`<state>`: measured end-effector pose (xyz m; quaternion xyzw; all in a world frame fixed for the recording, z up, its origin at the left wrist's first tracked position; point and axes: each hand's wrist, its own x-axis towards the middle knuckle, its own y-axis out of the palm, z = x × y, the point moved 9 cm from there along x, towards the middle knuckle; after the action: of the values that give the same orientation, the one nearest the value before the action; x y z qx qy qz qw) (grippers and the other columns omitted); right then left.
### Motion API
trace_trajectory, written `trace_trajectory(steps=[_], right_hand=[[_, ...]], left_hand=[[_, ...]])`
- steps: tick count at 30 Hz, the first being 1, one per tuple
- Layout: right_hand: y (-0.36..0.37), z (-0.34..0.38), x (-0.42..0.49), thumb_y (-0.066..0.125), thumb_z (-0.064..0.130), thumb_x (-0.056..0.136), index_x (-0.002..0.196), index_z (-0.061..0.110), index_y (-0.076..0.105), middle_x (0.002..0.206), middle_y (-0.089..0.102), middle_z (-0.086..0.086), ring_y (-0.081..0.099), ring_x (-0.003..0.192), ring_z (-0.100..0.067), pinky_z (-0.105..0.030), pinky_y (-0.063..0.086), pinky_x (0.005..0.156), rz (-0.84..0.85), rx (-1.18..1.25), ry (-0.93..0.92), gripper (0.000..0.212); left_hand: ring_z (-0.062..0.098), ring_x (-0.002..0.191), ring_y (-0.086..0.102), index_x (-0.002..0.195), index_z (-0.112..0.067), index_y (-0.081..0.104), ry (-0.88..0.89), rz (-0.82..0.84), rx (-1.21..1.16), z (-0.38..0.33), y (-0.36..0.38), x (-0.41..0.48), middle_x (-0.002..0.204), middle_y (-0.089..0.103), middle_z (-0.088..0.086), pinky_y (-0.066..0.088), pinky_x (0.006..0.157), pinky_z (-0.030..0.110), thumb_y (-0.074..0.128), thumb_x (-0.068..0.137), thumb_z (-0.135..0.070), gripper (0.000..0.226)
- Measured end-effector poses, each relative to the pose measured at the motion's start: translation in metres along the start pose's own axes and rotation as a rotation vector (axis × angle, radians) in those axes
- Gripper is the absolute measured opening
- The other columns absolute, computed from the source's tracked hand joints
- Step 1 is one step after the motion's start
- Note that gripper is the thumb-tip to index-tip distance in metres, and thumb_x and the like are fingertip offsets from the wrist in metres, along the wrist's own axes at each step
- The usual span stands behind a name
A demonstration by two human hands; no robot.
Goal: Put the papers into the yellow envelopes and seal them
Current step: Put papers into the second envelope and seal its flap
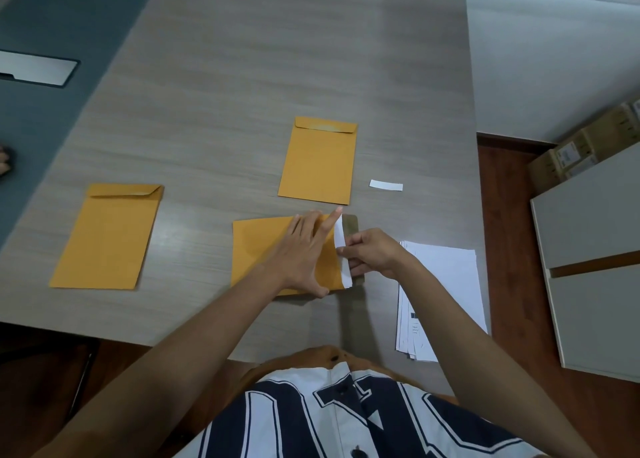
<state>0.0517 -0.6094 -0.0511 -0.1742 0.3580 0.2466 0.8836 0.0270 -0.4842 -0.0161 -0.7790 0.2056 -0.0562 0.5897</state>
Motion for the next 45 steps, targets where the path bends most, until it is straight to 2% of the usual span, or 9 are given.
trace_trajectory(steps=[5,11,14,17,22,27,33,40,45], right_hand=[[-0.007,0.001,-0.001,0.071,0.012,0.089,0.099,-0.006,0.069,0.078,0.071,-0.014,0.072,0.065,-0.021,-0.033,0.062,0.066,-0.011,0.007,-0.004,0.02],[0.002,0.002,0.0,0.069,0.01,0.09,0.098,-0.005,0.068,0.089,0.071,-0.021,0.072,0.076,-0.029,-0.037,0.062,0.07,0.022,0.029,0.003,0.018],[0.004,0.001,0.001,0.066,0.006,0.091,0.088,0.0,0.066,0.085,0.07,-0.02,0.072,0.075,-0.029,-0.04,0.062,0.074,0.062,0.041,-0.007,0.008],[0.004,-0.002,0.002,0.065,0.005,0.092,0.092,-0.001,0.066,0.088,0.072,-0.02,0.073,0.077,-0.03,-0.043,0.061,0.078,0.076,0.049,-0.003,0.006],[0.007,-0.002,0.004,0.061,0.003,0.093,0.084,0.001,0.065,0.083,0.07,-0.02,0.071,0.07,-0.028,-0.042,0.062,0.074,0.048,0.036,-0.007,0.01],[0.01,0.001,0.006,0.056,-0.001,0.094,0.101,0.0,0.068,0.082,0.069,-0.013,0.069,0.062,-0.018,-0.029,0.059,0.056,0.028,0.006,0.002,0.014],[0.009,0.0,0.006,0.06,-0.001,0.092,0.103,-0.003,0.069,0.092,0.072,-0.017,0.073,0.074,-0.025,-0.037,0.063,0.069,0.082,0.051,0.002,0.015],[0.016,0.007,0.006,0.058,-0.002,0.093,0.103,-0.005,0.069,0.093,0.07,-0.018,0.071,0.074,-0.025,-0.036,0.063,0.07,0.092,0.015,-0.008,0.015],[0.001,0.01,0.007,0.062,0.002,0.093,0.099,-0.002,0.07,0.086,0.071,-0.017,0.071,0.07,-0.024,-0.034,0.062,0.067,-0.009,0.008,-0.039,0.011]], left_hand=[[0.032,0.137,0.029,0.154,-0.023,-0.019,0.01,-0.001,-0.015,-0.004,0.001,0.001,0.144,0.029,0.012,0.023,0.118,0.048,0.078,0.04,-0.068,0.156],[0.032,0.14,0.025,0.153,-0.025,-0.022,-0.006,0.038,-0.016,-0.004,0.006,0.0,0.146,0.026,0.012,0.021,0.119,0.052,0.081,0.042,-0.065,0.156],[0.037,0.149,0.004,0.15,-0.026,-0.028,-0.066,0.089,0.035,0.008,0.011,-0.002,0.159,0.007,0.016,0.009,0.12,0.059,0.078,0.04,-0.076,0.161],[0.038,0.149,-0.014,0.147,-0.03,-0.034,-0.124,0.162,0.079,0.019,0.017,-0.006,0.162,-0.013,0.017,0.002,0.116,0.066,0.075,0.036,-0.084,0.165],[0.042,0.149,0.004,0.148,-0.031,-0.031,-0.098,0.153,0.105,0.009,0.011,-0.005,0.159,0.007,0.018,0.014,0.113,0.069,0.078,0.04,-0.079,0.161],[0.041,0.148,0.01,0.149,-0.03,-0.03,-0.106,0.129,0.106,0.002,0.005,-0.002,0.157,0.014,0.019,0.017,0.113,0.067,0.079,0.043,-0.076,0.159],[0.037,0.147,0.013,0.148,-0.03,-0.031,-0.127,0.121,0.101,0.006,0.003,-0.006,0.156,0.014,0.017,0.021,0.114,0.064,0.079,0.043,-0.076,0.158],[0.035,0.141,0.023,0.151,-0.029,-0.024,-0.109,0.105,0.117,0.004,0.005,-0.005,0.149,0.023,0.016,0.027,0.111,0.059,0.079,0.043,-0.073,0.156],[0.038,0.148,0.009,0.152,-0.026,-0.014,-0.174,0.145,0.157,0.017,0.014,-0.009,0.158,0.007,0.017,0.02,0.115,0.059,0.076,0.043,-0.078,0.151]])
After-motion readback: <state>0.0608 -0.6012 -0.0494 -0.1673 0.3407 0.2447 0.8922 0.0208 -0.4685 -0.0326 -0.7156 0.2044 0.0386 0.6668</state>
